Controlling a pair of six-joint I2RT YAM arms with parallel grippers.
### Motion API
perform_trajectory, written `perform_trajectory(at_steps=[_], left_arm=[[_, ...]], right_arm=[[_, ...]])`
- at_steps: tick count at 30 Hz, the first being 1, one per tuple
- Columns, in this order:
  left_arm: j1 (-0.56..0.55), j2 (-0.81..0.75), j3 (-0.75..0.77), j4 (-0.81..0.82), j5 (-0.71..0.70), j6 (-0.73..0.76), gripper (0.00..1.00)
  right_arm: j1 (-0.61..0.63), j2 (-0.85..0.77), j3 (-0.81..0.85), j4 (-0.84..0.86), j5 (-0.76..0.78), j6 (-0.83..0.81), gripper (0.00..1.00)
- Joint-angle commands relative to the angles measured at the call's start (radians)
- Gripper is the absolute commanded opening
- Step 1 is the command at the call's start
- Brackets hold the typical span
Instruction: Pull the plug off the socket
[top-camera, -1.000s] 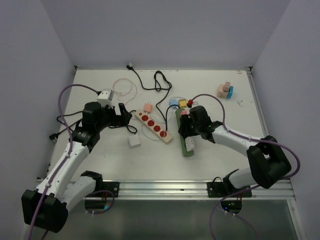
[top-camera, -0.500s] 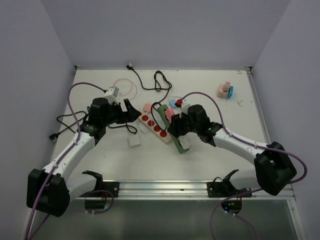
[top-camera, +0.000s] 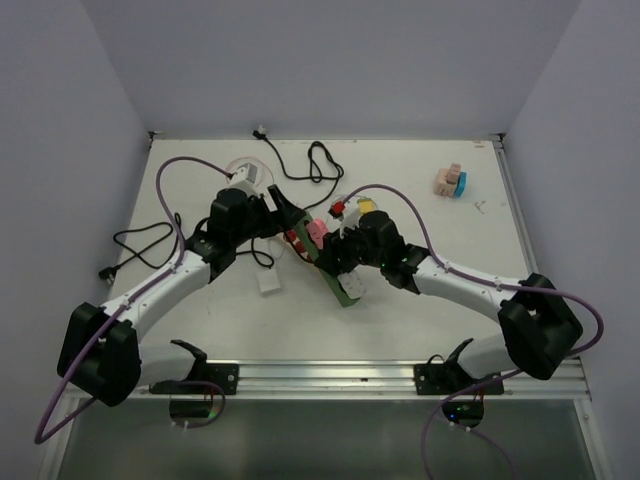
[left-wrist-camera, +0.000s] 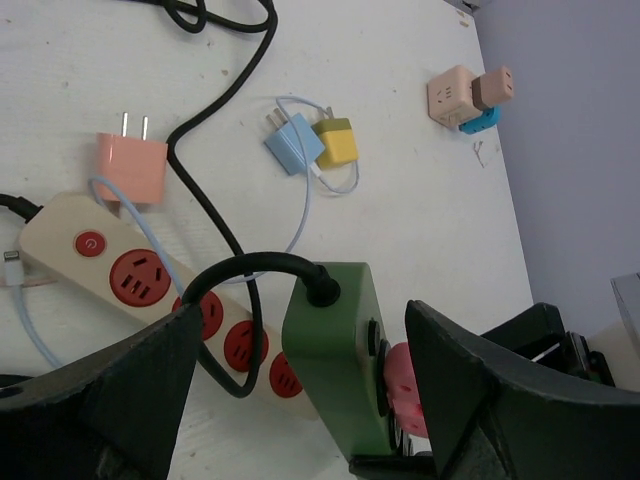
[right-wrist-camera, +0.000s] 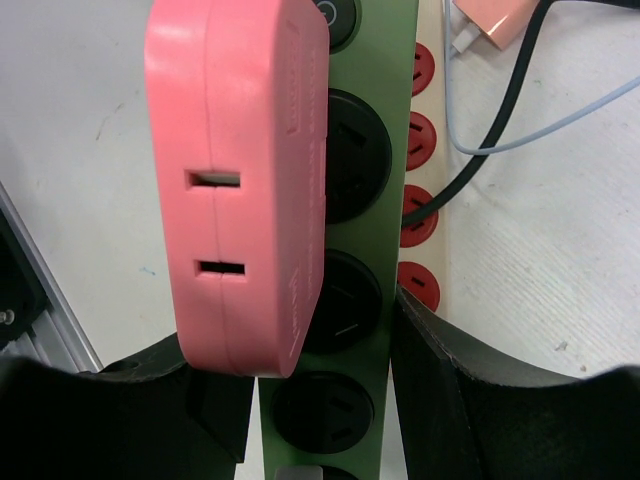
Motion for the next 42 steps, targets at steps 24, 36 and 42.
perform_trajectory(at_steps=[24,36,42], left_arm=[[-0.063,0.029,-0.096,0.251,-0.110,-0.085,0.35],[-0.063,-0.056,-0.100,0.303,-0.111,0.050,0.00],[-0.063,-0.066,-0.032,0.262,-0.099,0.114,0.00]], right_arm=[[0.046,0.012,-0.003,0.270,-0.070,0.075,0.04],[0.046,-0.078,0.054,0.075,-0.031,0.060,0.72],[0.045,-0.086,0.170,-0.052,-0.041,0.063,0.74]])
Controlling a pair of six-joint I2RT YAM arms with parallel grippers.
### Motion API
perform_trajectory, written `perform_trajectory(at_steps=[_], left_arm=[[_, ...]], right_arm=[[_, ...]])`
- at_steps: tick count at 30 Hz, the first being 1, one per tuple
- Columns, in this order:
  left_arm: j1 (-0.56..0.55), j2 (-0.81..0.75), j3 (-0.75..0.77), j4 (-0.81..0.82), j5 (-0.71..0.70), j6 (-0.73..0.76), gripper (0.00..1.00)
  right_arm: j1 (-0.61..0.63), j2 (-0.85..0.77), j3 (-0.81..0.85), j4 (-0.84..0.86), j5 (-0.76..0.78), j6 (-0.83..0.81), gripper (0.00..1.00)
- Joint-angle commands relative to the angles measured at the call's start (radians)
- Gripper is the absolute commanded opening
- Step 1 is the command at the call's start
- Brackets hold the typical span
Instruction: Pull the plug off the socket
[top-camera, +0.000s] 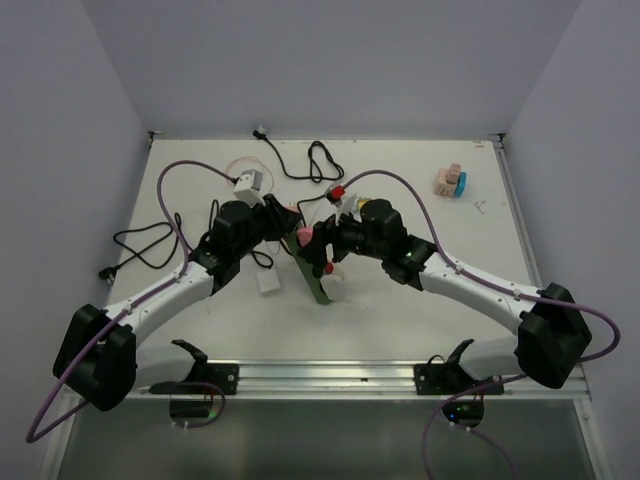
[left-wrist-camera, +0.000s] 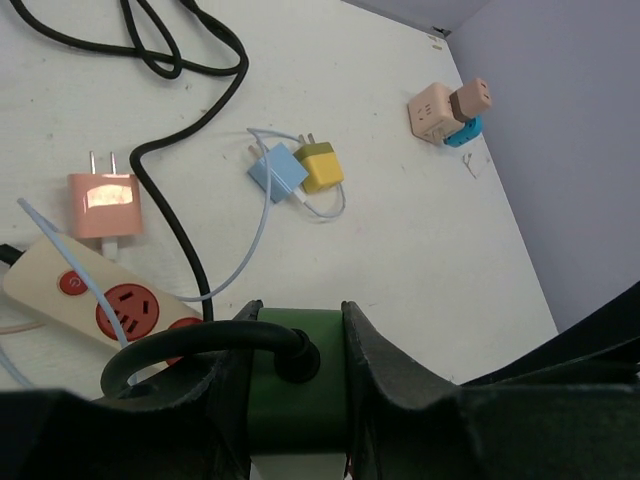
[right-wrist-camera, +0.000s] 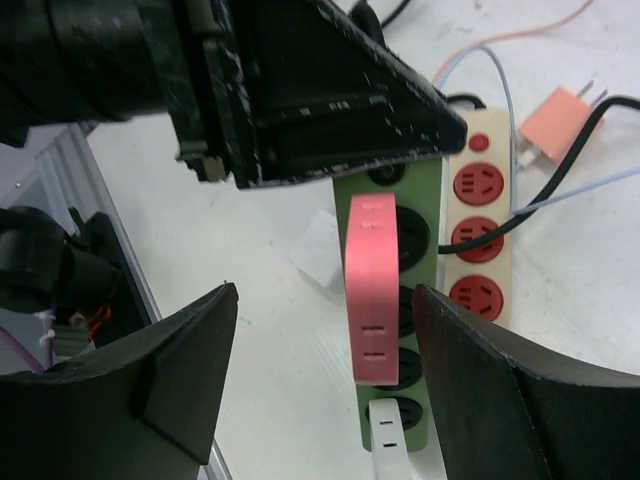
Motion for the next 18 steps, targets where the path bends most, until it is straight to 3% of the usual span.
perform_trajectory(at_steps=[1,14,18], left_arm=[[0.003,-0.046,0.083,0.049,0.006,0.072,0.00],[0.003,-0.078,0.098,0.035,0.031,0.125,0.00],[0.003,-0.077,0.100,0.019,0.030,0.139,0.00]], right_arm=[[0.001,-0.026,0.091,-0.063,0.008,-0.004,0.74],[0.000,0.063,0.156,-0.118,0.060,-0.028,0.58],[0.003,0.054,0.141,-0.118,0.062,-0.036,0.41]])
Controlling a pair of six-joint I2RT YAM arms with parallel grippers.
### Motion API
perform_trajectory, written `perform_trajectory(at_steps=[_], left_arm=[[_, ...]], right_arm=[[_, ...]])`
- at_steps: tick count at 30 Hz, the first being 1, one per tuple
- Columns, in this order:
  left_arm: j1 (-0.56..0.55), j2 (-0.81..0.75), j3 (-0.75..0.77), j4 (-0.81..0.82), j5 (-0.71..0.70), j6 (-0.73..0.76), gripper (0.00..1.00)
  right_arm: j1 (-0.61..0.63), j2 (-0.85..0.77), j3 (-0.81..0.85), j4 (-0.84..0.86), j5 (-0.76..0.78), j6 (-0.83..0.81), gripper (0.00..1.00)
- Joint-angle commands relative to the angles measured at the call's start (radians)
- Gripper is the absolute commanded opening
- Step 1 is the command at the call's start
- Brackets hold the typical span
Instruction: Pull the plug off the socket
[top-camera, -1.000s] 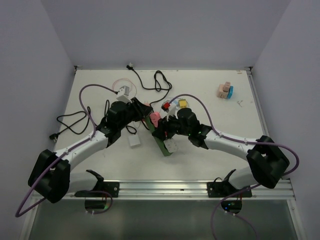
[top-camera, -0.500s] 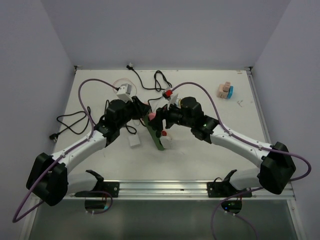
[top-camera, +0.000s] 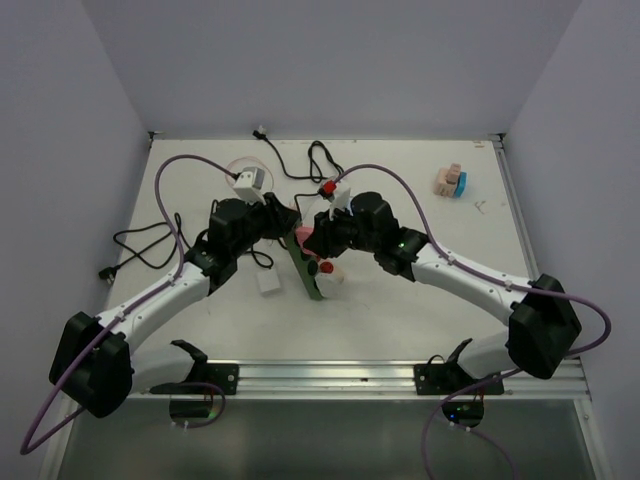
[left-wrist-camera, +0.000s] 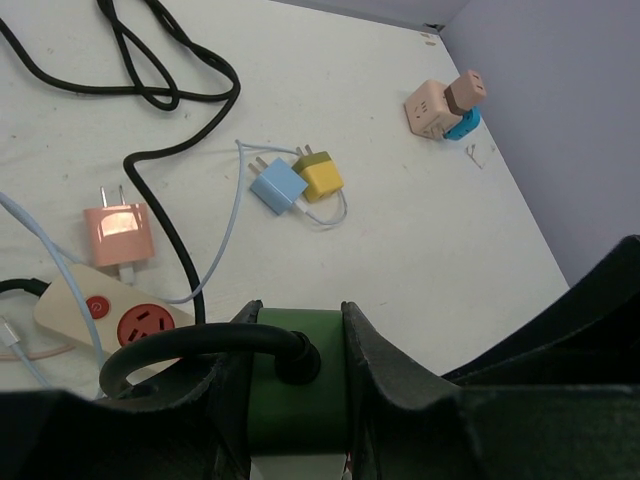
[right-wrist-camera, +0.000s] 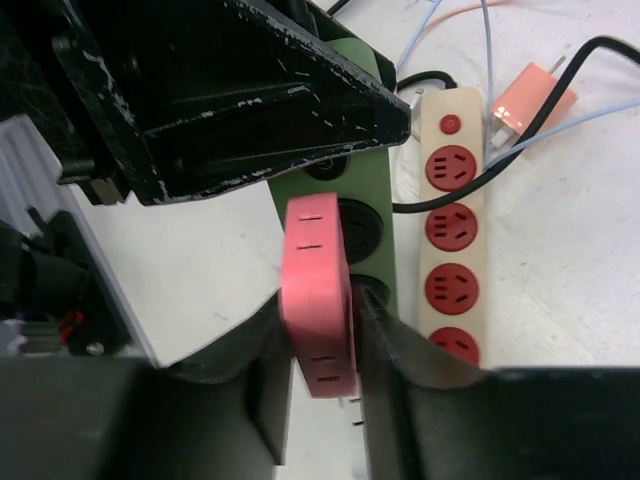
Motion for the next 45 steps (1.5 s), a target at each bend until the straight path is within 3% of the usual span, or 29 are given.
perform_trajectory(at_steps=[1,3,4,6,16,28,33,35,39,45], left_arm=[[0.003,-0.038,0.062,0.055,0.000,0.025,0.00],[0.003,-0.038,0.062,0.028,-0.018,0.043,0.00],[0.003,-0.040,0.062,0.017,-0.044,0.053,0.00],[0.003,-0.040,0.063,-0.012,-0.092,0.085,0.00],[0.003,-0.035,0.104,-0.138,-0.369,0.255,0.00],[0.003,-0.049,0.143,-0.189,-0.397,0.303,0.00],[0.004,-0.092,0.152,-0.184,-0.319,0.266,0.00],[0.003,-0.100,0.152,-0.190,-0.296,0.242,0.00],[0.003,-0.106,0.141,-0.186,-0.239,0.203,0.00],[0.004,-0.111,0.126,-0.178,-0.193,0.162,0.00]], right_arm=[[0.001,-0.019,0.012,0.003,0.018,-0.017,0.28],[0.001,-0.038,0.006,0.003,0.022,-0.025,0.17],[0.001,-0.046,0.006,-0.024,0.027,-0.032,0.07],[0.001,-0.065,0.002,-0.043,0.035,-0.045,0.00],[0.001,-0.193,0.004,-0.236,0.088,-0.065,0.00],[-0.002,-0.254,0.065,-0.451,0.077,-0.074,0.00],[-0.046,-0.271,0.026,-0.417,0.180,-0.028,0.00],[-0.118,-0.257,-0.014,-0.394,0.199,0.017,0.00],[-0.305,-0.205,-0.135,-0.238,0.009,0.125,0.00],[-0.344,-0.050,-0.231,-0.017,-0.172,0.193,0.00]])
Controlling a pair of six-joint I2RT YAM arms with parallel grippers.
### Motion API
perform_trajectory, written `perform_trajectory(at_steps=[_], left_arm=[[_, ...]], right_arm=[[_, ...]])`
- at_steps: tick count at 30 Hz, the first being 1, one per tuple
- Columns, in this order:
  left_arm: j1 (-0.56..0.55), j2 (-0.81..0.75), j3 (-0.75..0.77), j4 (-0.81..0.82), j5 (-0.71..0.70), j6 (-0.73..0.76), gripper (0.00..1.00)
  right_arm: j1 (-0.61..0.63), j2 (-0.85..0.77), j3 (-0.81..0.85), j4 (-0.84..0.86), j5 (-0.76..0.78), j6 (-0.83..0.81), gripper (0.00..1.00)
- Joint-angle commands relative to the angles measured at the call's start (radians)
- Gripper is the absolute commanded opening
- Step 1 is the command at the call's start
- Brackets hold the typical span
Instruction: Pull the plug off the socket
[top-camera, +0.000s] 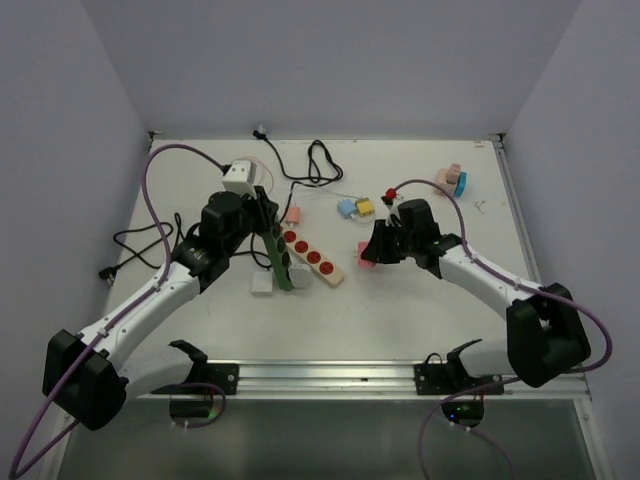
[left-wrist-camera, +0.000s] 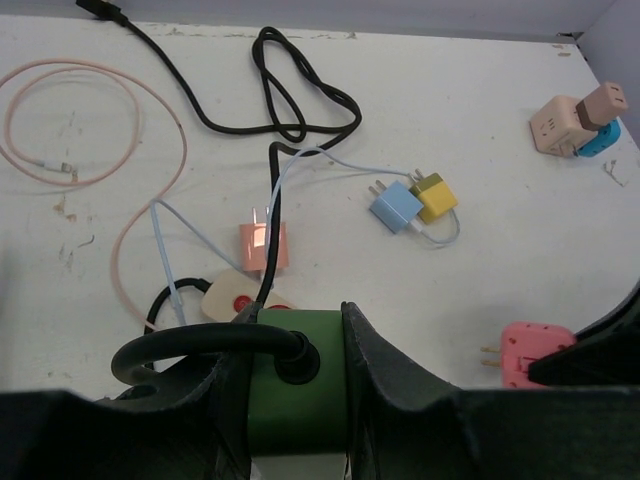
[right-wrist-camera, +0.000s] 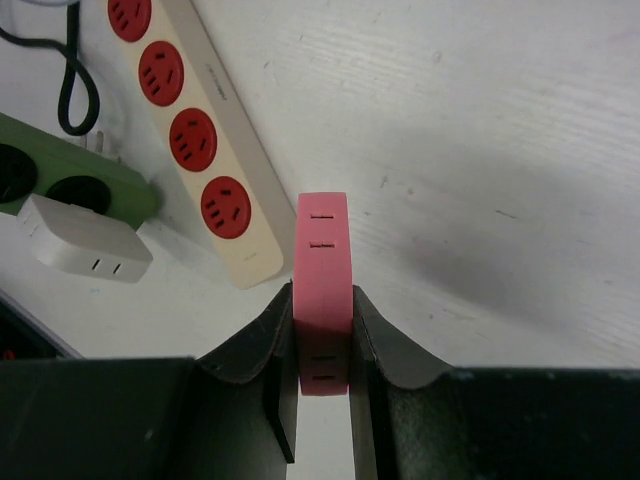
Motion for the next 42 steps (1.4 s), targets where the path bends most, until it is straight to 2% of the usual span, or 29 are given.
perform_trajectory(at_steps=[1,5,7,8,11,12,15,21,25,34,42], left_arm=[[0.000,-0.038,0.019,0.069,0.038,-0.046,0.00],[0.000,-0.035,0.010,0.075,0.047,-0.059,0.00],[0.000,-0.032,0.002,0.079,0.059,-0.065,0.00],[0.000,-0.029,-0.001,0.082,0.062,-0.067,0.00],[0.000,-0.023,-0.007,0.087,0.070,-0.073,0.00],[0.000,-0.024,-0.008,0.090,0.077,-0.076,0.00],[0.000,-0.021,-0.016,0.104,0.094,-0.084,0.00],[0.000,-0.007,-0.030,0.121,0.110,-0.093,0.00],[0.000,-0.004,-0.030,0.133,0.123,-0.104,0.00],[0.000,-0.024,-0.025,0.132,0.160,-0.145,0.00],[0.000,-0.020,-0.022,0.136,0.157,-0.167,0.00]], right_arm=[[0.010,0.060,-0.038,0.230,-0.171,0.094,0.00],[-0.002,0.159,-0.048,0.341,-0.218,0.134,0.03],[-0.006,0.197,-0.043,0.350,-0.214,0.137,0.14],[-0.012,0.205,-0.042,0.348,-0.205,0.137,0.27],[-0.018,0.196,-0.037,0.300,-0.142,0.113,0.48],[-0.019,0.189,-0.028,0.239,-0.118,0.095,0.60],[-0.016,0.139,0.004,0.139,-0.081,0.027,0.76],[0.043,-0.016,0.001,0.088,-0.053,-0.074,0.79],[0.157,-0.055,-0.008,0.118,-0.076,-0.163,0.79],[0.283,0.070,0.049,0.147,-0.165,-0.217,0.77],[0.370,0.148,0.084,0.184,-0.182,-0.208,0.69]])
